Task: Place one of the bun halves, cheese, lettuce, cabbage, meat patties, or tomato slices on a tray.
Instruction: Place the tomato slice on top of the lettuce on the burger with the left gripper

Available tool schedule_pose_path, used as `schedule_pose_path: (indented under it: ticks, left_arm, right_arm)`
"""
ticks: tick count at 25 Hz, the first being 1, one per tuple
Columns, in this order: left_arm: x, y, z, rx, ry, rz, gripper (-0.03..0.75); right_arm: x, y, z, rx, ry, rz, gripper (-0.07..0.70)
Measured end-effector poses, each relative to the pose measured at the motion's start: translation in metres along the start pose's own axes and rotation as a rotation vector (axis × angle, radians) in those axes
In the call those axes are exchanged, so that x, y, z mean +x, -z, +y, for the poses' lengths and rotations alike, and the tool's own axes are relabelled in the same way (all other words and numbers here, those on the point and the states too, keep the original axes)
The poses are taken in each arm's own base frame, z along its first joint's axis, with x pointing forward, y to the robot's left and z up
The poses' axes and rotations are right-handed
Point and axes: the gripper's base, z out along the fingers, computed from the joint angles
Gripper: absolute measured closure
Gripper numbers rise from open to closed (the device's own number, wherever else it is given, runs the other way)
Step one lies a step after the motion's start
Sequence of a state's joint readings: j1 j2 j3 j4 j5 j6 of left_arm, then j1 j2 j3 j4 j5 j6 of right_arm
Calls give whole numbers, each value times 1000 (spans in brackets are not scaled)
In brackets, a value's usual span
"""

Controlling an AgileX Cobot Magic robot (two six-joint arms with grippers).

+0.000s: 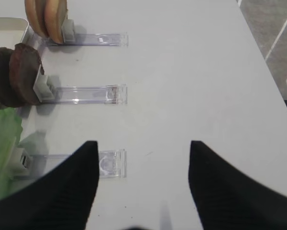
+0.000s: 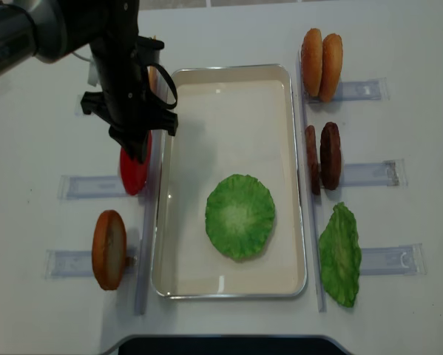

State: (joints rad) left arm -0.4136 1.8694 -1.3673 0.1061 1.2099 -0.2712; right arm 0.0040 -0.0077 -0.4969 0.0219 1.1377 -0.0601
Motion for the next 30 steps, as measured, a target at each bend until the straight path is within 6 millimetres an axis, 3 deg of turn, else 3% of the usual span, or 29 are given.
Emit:
schedule_pose_path:
  ticks: [15, 30]
  left_arm:
    - [15, 56, 3, 104, 53, -143, 658]
    - [29, 75, -11, 212, 58, -165, 658]
  right_arm:
    - [0, 0, 0, 0, 0, 0, 213]
    - [0, 0, 0, 0, 0, 0, 213]
